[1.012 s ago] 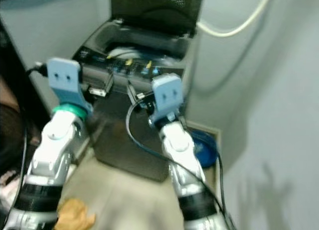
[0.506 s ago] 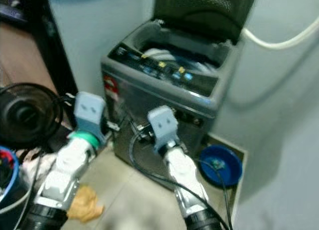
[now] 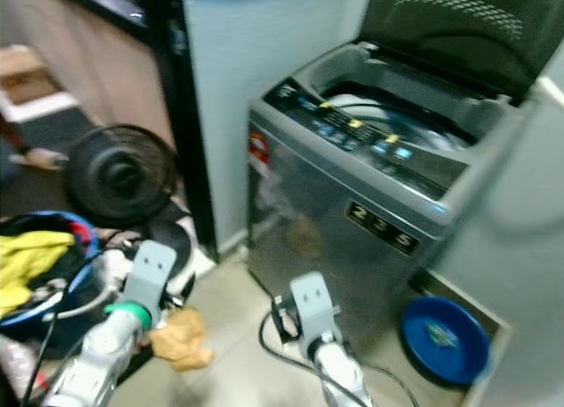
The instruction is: Clothes washing
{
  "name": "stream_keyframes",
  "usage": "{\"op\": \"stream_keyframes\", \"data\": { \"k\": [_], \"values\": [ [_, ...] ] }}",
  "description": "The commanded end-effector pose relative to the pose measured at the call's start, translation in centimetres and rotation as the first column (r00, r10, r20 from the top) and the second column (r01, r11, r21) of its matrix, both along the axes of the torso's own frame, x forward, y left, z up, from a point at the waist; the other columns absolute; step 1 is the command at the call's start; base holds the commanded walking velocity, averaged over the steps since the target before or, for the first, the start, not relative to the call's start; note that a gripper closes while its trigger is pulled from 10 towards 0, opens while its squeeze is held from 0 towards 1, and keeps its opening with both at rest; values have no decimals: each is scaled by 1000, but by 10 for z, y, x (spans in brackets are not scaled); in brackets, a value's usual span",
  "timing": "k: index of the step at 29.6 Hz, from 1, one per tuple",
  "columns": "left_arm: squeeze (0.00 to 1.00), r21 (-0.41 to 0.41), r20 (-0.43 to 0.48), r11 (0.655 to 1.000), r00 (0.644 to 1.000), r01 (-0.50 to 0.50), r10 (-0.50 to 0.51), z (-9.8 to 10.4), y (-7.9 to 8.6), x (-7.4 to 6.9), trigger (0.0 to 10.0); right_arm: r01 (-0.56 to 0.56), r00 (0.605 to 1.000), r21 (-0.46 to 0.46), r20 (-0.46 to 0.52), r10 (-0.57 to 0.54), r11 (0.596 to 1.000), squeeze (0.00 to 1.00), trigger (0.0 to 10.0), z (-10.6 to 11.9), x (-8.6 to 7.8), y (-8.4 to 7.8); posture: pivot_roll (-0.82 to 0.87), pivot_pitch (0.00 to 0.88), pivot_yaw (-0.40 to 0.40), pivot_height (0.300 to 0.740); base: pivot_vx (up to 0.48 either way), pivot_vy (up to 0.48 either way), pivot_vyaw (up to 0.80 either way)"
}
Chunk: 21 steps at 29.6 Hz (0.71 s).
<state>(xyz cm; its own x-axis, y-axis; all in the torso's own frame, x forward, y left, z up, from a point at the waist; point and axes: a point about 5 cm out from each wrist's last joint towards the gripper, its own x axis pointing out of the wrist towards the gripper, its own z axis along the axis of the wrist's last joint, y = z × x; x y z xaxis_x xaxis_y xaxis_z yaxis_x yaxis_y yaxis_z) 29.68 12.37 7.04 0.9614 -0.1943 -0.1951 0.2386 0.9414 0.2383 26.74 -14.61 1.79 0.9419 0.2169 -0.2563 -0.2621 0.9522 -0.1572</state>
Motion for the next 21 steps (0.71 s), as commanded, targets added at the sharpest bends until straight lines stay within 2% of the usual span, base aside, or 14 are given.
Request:
{"op": "stream_keyframes", "data": {
  "k": [1, 21],
  "values": [
    [0, 16, -16, 1000, 1000, -13, 13, -4, 6, -2, 10000, 2, 1000, 8, 12, -2, 1000, 0, 10000, 1, 1, 1, 71, 0, 16, 740, 0, 0, 744],
    [0, 10, 49, 1000, 999, -4, 3, 3, 2, 3, 10000, -35, 998, 9, 60, 35, 999, 0, 10000, 4, 9, 10, 78, 0, 14, 740, 0, 0, 741]
  ]
}}
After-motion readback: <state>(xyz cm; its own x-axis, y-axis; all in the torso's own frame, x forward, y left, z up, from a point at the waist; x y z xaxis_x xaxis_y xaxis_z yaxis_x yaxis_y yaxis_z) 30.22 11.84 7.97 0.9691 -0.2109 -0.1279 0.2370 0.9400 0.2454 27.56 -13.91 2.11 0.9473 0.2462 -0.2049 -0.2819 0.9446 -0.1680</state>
